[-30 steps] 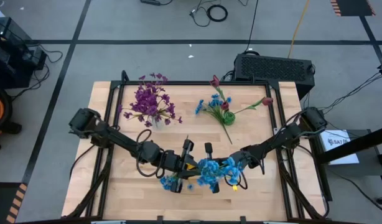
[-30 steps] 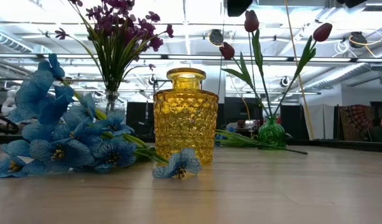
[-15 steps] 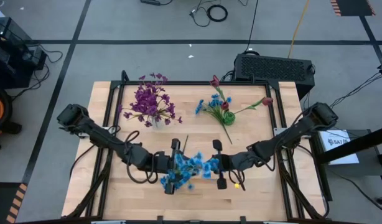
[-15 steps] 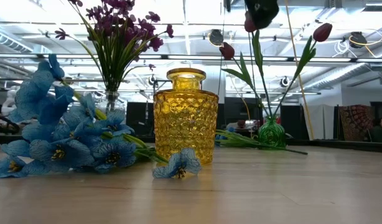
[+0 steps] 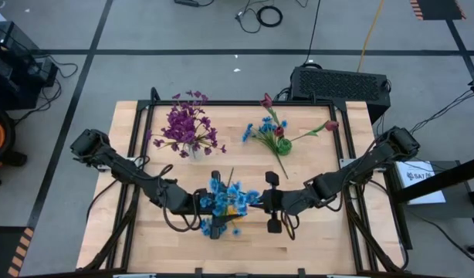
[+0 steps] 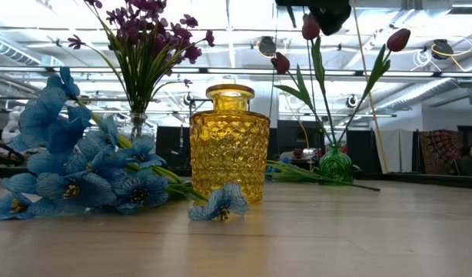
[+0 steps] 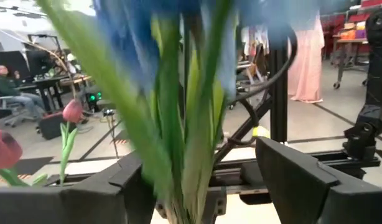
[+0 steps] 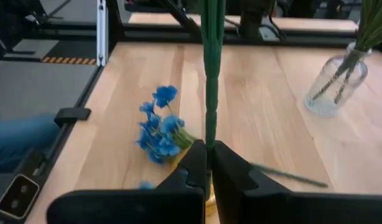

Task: Sort flowers into vase by color
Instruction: Put the middle right blue flowers into the yellow vase

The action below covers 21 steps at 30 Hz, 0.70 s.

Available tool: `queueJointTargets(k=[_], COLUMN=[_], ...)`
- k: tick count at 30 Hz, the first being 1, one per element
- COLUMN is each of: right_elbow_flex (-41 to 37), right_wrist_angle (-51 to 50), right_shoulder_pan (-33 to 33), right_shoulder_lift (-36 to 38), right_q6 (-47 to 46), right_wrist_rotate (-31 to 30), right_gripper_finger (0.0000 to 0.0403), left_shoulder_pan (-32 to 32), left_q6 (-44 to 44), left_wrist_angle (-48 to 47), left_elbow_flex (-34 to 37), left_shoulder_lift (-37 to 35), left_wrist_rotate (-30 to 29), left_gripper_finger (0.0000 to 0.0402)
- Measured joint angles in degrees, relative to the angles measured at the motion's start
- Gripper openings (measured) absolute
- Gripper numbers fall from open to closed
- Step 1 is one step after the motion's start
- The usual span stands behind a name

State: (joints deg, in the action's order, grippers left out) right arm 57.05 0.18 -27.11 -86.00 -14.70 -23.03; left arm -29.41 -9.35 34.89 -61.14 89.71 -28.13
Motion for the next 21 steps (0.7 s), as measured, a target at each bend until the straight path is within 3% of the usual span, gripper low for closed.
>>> queueJointTargets(k=[7,21], right_elbow_flex=[0.0,0.0], right_wrist_angle=[-3.7,-5.9], right_shoulder_pan=[0.0,0.0], right_shoulder_lift=[0.0,0.0], right_q6=[-1.8,-2.8], right_wrist_rotate=[0.0,0.2], right_gripper_finger=[0.0002,0.0006], left_shoulder_pan=[0.0,0.1], left_q6=[-0.1,-0.6], left_wrist_angle=[-0.7,-2.6], left_elbow_flex=[0.0,0.0], left_shoulder_lift=[-0.5,-0.9], left_wrist_rotate=[-1.1,-1.2], left_gripper_finger=[0.0243,0.0123])
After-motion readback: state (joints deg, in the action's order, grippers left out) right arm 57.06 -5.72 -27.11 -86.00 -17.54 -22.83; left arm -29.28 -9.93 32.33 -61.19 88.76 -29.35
